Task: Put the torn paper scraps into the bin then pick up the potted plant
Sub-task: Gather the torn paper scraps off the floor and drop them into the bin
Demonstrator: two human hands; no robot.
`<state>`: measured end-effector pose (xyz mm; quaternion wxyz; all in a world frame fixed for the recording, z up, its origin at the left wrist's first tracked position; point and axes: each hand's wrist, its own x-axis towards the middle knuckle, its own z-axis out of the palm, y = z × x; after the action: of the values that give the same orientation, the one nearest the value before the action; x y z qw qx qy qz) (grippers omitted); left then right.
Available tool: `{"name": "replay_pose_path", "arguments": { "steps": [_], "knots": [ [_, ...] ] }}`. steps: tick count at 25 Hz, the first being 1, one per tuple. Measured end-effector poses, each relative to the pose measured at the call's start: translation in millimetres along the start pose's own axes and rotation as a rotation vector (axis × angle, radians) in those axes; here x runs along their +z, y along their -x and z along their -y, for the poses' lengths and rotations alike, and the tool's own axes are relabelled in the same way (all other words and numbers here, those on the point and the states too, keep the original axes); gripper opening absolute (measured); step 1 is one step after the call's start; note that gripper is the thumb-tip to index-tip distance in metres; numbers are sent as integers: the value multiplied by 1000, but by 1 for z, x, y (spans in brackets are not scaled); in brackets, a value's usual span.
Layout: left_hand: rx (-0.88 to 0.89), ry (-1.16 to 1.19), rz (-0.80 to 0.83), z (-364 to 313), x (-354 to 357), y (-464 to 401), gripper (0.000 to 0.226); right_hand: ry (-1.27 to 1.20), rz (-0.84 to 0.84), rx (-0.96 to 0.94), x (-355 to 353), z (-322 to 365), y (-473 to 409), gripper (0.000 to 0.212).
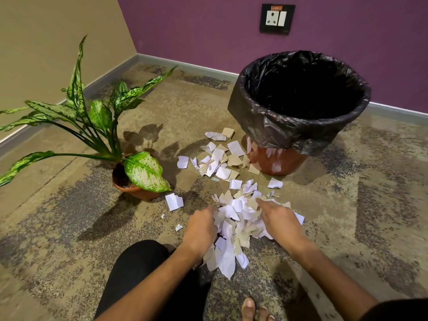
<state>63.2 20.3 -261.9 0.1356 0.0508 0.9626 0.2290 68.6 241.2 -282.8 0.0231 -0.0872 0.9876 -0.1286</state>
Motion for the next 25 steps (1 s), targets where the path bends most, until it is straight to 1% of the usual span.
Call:
{"name": "replay_pose_path", "arguments": {
  "steps": [1, 3, 6, 9, 11, 13, 15, 17, 20, 22, 23, 24, 25],
  "knots": [
    [11, 26, -35, -3, -5, 0, 34, -33, -34, 19, -8, -1, -2, 52],
    [19, 77, -93, -11, -16, -2, 40, -123, -131, 47, -31, 2, -7, 37],
    [35, 169, -141, -28, -37, -4, 53, -227, -296, 29, -78, 10, -11, 19],
    [54, 213, -169, -41, -51, -9, 60, -273, -487, -42, -137, 17, -17, 12],
    [75, 207, -149, -48, -52, -6, 68, -326, -615, -74, -172, 16, -28, 9],
    [93, 198, -126, -52, -49, 0, 72, -332, -691, -55, -202, 11, -47, 9],
    [79, 196, -114, -52, -46, 5, 73, -311, -715, 8, -224, 2, -70, 12],
    [60, 203, -98, -51, -44, 10, 77, -290, -701, 85, -235, -9, -93, 13],
    [21, 194, -31, -49, -43, 14, 83, -231, -601, 170, -237, -22, -118, 16],
    [10, 179, -14, -45, -42, 12, 85, -143, -501, 182, -231, -24, -124, 22],
    [8, 176, -17, -42, -42, 10, 85, -89, -478, 169, -227, -22, -124, 25],
    [10, 177, -22, -41, -43, 9, 84, -37, -485, 142, -223, -18, -121, 27],
    [6, 186, -28, -40, -45, 7, 82, 6, -528, 105, -220, -14, -116, 28]
  ]
}}
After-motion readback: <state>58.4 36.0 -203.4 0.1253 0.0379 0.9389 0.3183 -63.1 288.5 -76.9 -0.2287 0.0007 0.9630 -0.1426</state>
